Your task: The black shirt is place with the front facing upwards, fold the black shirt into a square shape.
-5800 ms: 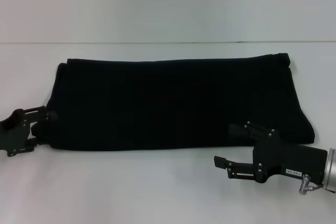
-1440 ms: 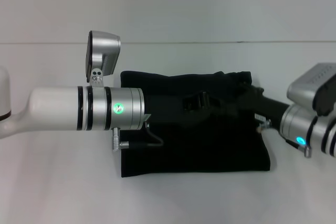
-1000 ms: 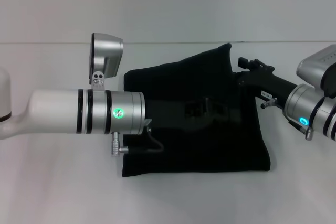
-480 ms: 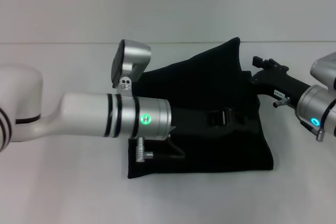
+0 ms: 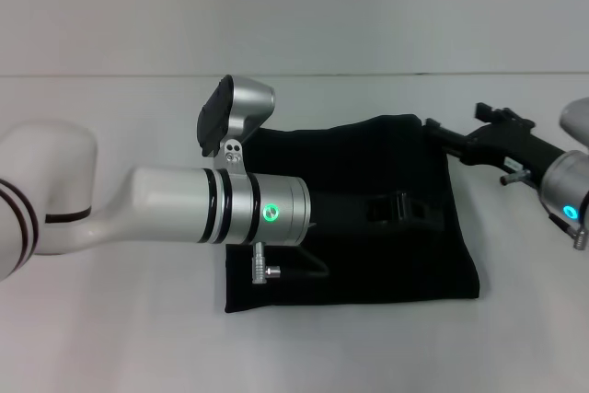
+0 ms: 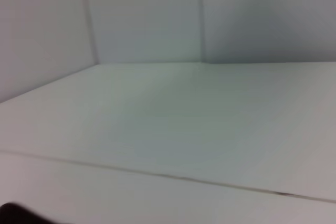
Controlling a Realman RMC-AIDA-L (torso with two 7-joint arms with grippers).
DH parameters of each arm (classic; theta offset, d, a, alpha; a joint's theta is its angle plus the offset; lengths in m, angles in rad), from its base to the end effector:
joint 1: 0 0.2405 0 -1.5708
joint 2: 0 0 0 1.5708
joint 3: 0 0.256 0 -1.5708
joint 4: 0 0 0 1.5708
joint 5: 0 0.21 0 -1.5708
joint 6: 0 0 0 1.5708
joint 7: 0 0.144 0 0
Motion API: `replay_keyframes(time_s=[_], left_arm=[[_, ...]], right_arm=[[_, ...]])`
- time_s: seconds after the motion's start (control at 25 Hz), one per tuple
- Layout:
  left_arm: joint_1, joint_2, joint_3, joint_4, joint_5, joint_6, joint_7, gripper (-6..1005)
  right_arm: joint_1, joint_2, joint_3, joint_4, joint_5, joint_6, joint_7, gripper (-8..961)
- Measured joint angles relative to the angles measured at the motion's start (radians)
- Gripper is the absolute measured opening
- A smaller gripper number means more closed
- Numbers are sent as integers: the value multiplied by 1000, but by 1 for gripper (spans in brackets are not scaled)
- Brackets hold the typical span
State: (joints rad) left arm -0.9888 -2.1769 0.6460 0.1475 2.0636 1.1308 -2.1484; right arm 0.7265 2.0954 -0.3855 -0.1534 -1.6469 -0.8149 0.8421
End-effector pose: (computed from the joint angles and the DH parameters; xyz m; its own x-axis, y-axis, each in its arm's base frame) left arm -0.1481 0.3687 -0.1340 0.2298 0.9271 0.2961 0.8993 -0.3186 0.2995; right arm 0.2886 0.4058 -0.0437 0.7064 -0.3225 -0.6301 -0.7008 -0.4441 -0.5583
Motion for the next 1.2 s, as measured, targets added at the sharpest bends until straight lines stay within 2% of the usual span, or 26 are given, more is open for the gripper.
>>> replay_keyframes(time_s=[0.16,0.28,0.4,0.52,0.6,0.8,0.88,1.0,1.08,1.2], left_arm=[[0,0,0,-18,4,-26,15,68],[1,-1,-6,-20,0,6,18,103],[1,-1,-11,-17,-12,67,35,308],[13,4,-12,-6,-46,129,71,426],[41,8,-13,30,-68,176,88,504],[158,21,-14,177,-109,294,83,615],[212,49,-15,213,-142,325,65,660],[253,98,-14,219,-157,335,44,727],[282,132,-14,219,-169,340,48,783],[320,166,-14,221,-204,349,86,883]], right_arm=[[-18,0,80,-8,7,5,0,944],[-38,-2,134,-12,36,-2,1,942],[-60,-4,161,-13,82,-19,8,940],[-79,-5,161,-14,109,-39,31,940],[-94,-6,147,-14,107,-68,71,941],[-144,-13,42,-21,103,-216,183,941],[-164,-15,-14,-40,103,-268,267,941],[-177,-25,-85,-80,102,-296,455,941],[-181,-41,-140,-108,103,-300,618,941],[-167,-85,-260,-136,102,-293,866,940]])
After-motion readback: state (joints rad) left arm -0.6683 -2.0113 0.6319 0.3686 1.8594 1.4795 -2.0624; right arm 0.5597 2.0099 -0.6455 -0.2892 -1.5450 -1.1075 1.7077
